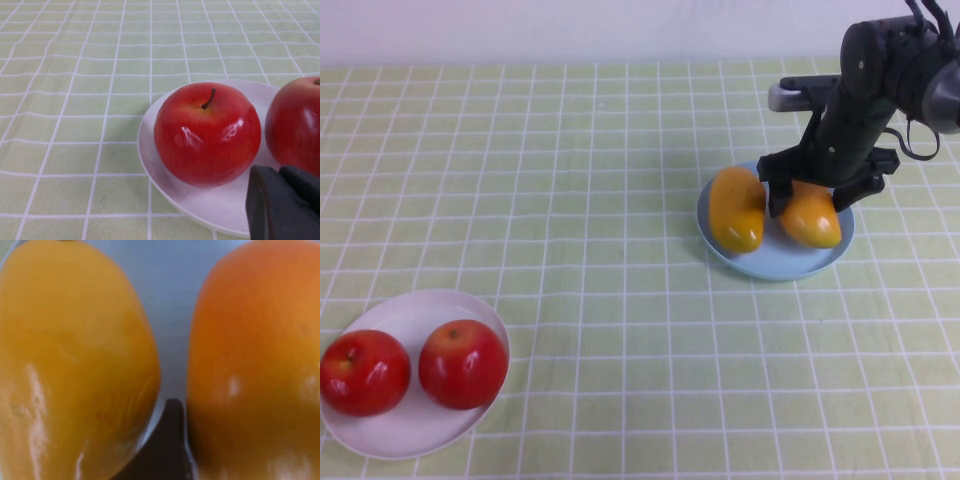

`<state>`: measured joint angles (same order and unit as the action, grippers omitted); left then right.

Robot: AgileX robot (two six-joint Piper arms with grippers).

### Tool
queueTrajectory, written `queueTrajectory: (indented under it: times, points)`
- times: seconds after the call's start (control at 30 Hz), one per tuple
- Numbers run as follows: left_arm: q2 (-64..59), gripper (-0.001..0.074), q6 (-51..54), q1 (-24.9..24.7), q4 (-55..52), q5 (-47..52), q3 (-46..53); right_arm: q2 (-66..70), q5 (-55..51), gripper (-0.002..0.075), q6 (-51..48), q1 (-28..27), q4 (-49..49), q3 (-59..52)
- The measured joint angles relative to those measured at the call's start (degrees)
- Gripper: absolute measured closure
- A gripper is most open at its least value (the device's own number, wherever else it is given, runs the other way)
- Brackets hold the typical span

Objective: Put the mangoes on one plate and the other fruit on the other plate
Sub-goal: Put another type of fruit in the right plate

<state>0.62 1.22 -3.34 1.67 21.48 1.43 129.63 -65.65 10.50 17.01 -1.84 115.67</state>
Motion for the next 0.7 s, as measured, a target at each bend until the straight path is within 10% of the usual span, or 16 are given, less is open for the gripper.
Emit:
queueTrajectory:
  times: [0.4,0.7]
  points:
    - [0.0,0.0731,0.0,0.0,0.0,0.0,0.0,-8.0,-2.2,0.0094,-0.1,0.6,-0.3,-0.2]
    - [0.0,0.0731,0.0,0.0,0.0,0.0,0.0,-29.6,-4.0,0.0631,-1.8,4.4,-1.4,-15.5]
